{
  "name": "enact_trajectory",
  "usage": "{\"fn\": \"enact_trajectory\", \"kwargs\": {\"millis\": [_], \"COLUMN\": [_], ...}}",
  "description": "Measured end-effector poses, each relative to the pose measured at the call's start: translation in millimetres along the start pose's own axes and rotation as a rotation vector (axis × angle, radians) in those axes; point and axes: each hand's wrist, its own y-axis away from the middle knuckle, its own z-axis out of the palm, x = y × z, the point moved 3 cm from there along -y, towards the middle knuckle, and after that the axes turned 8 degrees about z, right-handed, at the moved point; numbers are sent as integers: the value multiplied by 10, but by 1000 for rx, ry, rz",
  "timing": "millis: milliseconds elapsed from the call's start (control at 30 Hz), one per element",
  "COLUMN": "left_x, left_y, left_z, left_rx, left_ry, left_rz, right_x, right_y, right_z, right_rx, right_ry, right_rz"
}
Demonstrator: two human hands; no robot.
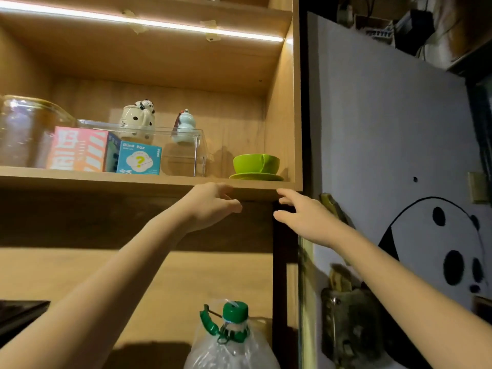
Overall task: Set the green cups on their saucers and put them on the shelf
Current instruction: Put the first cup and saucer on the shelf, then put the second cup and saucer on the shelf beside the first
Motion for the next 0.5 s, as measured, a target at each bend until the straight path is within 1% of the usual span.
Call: {"fn": "enact_trajectory", "kwargs": {"millis": [100, 200, 267, 367, 500], "left_x": [18, -24, -99, -252, -533], "left_y": [382, 848, 1177, 1694, 2426], "left_z": [44, 193, 329, 552, 835], "left_rx": [26, 51, 48, 11, 18], "left_ry": [66, 101, 166, 281, 383], "left_rz": [-32, -36, -56, -162, -362], "right_x": [-21, -1, 45, 144, 283], "right_y": [289, 669, 918, 1280, 1762], "right_z": [163, 405, 596, 934, 1466], "right_rx": [-45, -78, -94, -143, -293], "right_ry": [-120, -225, -288, -383, -524], "right_rz": [-6, -21, -8, 59, 158]}}
